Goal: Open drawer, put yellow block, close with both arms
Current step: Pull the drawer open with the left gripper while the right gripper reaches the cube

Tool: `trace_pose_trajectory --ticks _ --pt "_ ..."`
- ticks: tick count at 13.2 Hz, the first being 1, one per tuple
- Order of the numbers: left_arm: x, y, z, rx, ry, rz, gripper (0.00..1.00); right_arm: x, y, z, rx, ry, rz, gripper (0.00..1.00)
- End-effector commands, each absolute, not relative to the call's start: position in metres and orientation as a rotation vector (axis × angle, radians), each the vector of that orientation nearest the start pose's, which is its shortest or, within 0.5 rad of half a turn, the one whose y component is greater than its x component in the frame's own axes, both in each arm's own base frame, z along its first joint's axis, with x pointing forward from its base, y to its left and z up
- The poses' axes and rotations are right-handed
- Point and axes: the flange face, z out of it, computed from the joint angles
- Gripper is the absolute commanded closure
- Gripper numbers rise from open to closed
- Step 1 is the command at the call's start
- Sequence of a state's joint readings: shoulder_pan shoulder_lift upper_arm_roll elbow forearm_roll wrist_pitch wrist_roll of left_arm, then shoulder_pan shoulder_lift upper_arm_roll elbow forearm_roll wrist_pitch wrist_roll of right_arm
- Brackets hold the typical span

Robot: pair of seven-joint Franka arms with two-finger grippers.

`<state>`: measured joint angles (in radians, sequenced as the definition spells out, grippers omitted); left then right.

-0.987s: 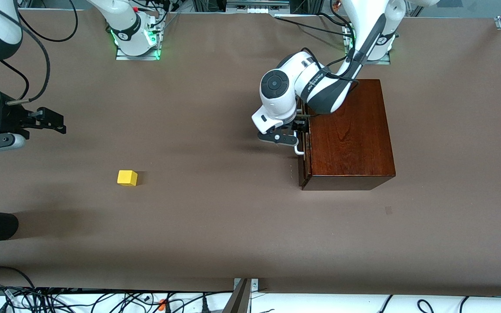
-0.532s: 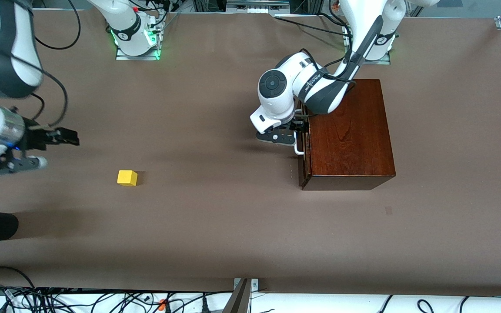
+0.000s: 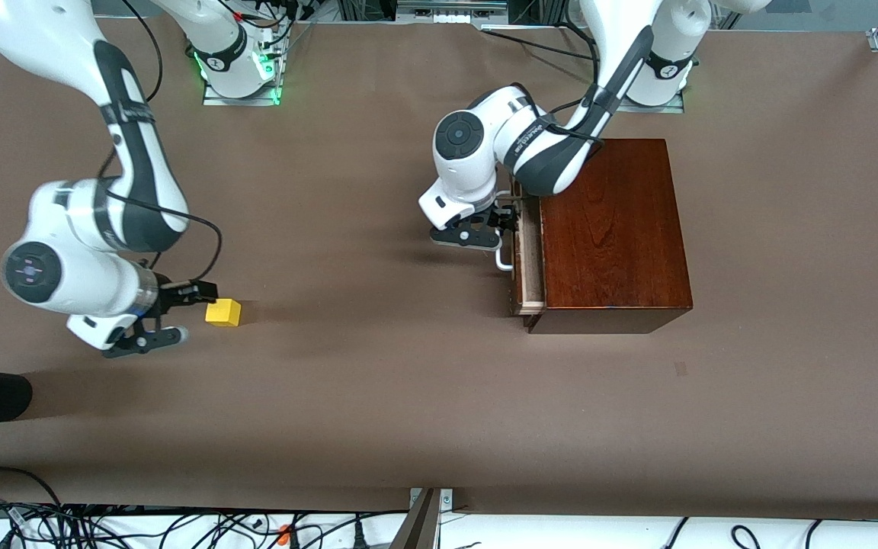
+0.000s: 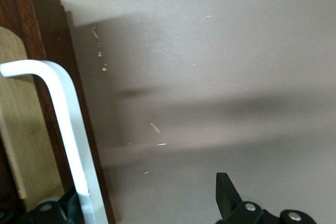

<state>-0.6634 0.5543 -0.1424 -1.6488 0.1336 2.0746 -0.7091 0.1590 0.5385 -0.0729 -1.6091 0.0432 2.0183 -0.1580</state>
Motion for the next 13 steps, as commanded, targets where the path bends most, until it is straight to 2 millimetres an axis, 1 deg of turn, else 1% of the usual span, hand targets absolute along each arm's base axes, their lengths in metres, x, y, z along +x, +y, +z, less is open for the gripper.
trace_pose_trajectory --ticks 1,2,3,4,5,7,8,9,10,13 --pt "0.465 -0.517 0.287 -3.107 0.190 0.102 0.00 0.661 0.063 0.271 -3.102 -0.331 0.164 0.00" --pt "0.462 -0.521 0.288 -3.117 0.189 0.112 0.00 0.655 0.062 0.256 -3.105 -0.328 0.152 0.00" --pt "0.461 -0.522 0.284 -3.116 0.188 0.126 0.00 0.649 0.060 0.242 -3.109 -0.320 0.145 0.00" --pt "0.463 -0.526 0.286 -3.126 0.189 0.114 0.00 0.645 0.059 0.230 -3.107 -0.312 0.154 0.00" --pt "0.468 -0.530 0.288 -3.137 0.187 0.100 0.00 0.644 0.059 0.222 -3.093 -0.286 0.166 0.00" --pt "0.454 -0.544 0.283 -3.131 0.220 0.105 0.00 0.643 0.059 0.213 -3.080 -0.263 0.181 0.00" --pt "0.452 -0.545 0.281 -3.128 0.207 0.107 0.00 0.643 0.058 0.207 -3.082 -0.262 0.174 0.03" --pt "0.453 -0.545 0.280 -3.127 0.208 0.106 0.00 0.643 0.058 0.200 -3.084 -0.269 0.169 0.07" --pt "0.453 -0.546 0.282 -3.130 0.207 0.104 0.00 0.644 0.058 0.194 -3.085 -0.282 0.157 0.16" --pt "0.461 -0.550 0.299 -3.144 0.216 0.059 0.00 0.644 0.058 0.189 -3.086 -0.286 0.152 0.49"
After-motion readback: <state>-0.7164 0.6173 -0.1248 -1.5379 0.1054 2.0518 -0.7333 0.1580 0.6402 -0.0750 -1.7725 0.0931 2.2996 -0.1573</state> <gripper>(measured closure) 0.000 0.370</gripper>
